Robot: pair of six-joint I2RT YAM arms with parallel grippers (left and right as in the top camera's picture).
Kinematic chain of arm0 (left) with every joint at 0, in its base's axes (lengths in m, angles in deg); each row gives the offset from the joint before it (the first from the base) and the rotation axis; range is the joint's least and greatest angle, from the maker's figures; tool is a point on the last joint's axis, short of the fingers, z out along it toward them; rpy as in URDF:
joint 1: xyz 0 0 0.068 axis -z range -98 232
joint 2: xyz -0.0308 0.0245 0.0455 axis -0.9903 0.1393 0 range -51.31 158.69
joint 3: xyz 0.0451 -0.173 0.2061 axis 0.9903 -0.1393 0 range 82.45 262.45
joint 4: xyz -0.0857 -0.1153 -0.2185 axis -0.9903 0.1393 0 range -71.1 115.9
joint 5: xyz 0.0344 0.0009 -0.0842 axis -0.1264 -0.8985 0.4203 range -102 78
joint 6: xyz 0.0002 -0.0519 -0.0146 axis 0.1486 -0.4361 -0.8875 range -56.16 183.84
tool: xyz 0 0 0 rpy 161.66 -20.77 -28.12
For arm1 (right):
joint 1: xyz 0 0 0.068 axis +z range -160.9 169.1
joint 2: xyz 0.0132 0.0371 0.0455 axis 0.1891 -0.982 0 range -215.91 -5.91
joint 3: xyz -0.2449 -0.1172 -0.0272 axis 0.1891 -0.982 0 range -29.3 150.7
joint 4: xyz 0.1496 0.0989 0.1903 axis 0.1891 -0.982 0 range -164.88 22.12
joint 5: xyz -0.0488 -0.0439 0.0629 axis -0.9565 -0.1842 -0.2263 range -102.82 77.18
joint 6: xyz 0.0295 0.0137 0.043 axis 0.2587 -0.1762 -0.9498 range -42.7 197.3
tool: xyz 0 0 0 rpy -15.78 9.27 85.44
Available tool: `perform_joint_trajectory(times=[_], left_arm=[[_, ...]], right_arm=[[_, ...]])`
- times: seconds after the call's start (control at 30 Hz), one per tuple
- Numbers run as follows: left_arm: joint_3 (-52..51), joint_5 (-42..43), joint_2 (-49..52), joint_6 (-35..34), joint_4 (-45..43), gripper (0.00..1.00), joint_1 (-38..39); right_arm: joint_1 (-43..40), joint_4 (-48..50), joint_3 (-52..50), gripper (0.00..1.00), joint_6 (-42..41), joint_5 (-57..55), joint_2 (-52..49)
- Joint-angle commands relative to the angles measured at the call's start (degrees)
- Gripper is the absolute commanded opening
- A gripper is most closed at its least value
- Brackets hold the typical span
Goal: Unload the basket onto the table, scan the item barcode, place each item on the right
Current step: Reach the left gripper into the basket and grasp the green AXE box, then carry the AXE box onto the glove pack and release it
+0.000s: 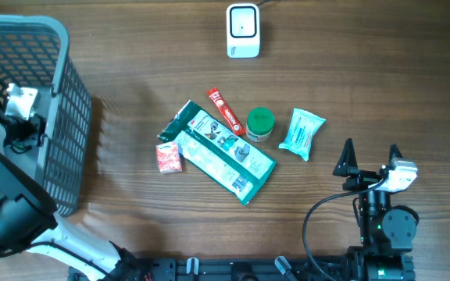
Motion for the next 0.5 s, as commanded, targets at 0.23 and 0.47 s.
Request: perform_joint_trajectory(times=[0.23, 0.47], left_arm=[[-0.61, 1.95, 1.14, -1.31, -0.24, 0.04, -0.31], [4.85, 2.01, -8.98, -7.87, -0.76, 0.04, 0.55]], right_arm=[[-0.07, 0.20, -0.07, 1.00, 1.01, 0.48, 0.37], [-0.07, 0.20, -0.07, 1.00, 1.01, 0.48, 0.37]])
